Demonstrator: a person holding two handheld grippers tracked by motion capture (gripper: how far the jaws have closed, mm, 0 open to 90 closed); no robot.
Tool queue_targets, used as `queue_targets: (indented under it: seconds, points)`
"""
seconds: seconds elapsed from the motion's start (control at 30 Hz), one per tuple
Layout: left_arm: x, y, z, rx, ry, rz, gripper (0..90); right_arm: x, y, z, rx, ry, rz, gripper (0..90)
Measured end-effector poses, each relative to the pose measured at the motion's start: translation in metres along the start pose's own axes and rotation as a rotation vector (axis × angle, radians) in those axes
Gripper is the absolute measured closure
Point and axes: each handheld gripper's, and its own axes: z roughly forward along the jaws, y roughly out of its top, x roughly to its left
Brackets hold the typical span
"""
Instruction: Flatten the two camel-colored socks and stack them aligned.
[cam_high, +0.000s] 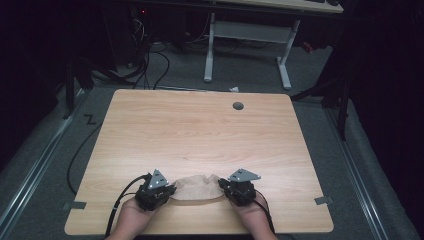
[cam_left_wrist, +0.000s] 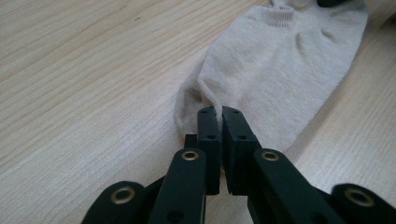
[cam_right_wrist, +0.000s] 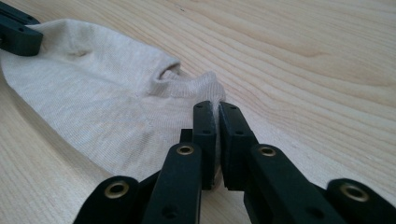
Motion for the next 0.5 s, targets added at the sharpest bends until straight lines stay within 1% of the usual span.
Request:
queue_targets:
  seconds: [0.17,0.3,0.4,0.5]
  points:
    - [0.003,-0.001,0.004,0.011,0.014,-0.004,85.4,-0.002,-0.001,0.003,0.007,-0.005,0.006,85.4]
    - [0.008,-0.002,0.009,0.014,0.033,-0.006,83.2,-0.001,-0.001,0.005,0.018,-0.009,-0.004,84.7]
    - [0.013,0.000,0.012,0.008,0.040,-0.014,79.2,-0.001,-0.001,0.008,0.032,-0.011,-0.005,83.0]
    - [0.015,0.000,0.011,-0.002,0.051,-0.028,71.1,-0.002,-0.001,0.007,0.027,-0.011,0.003,81.4]
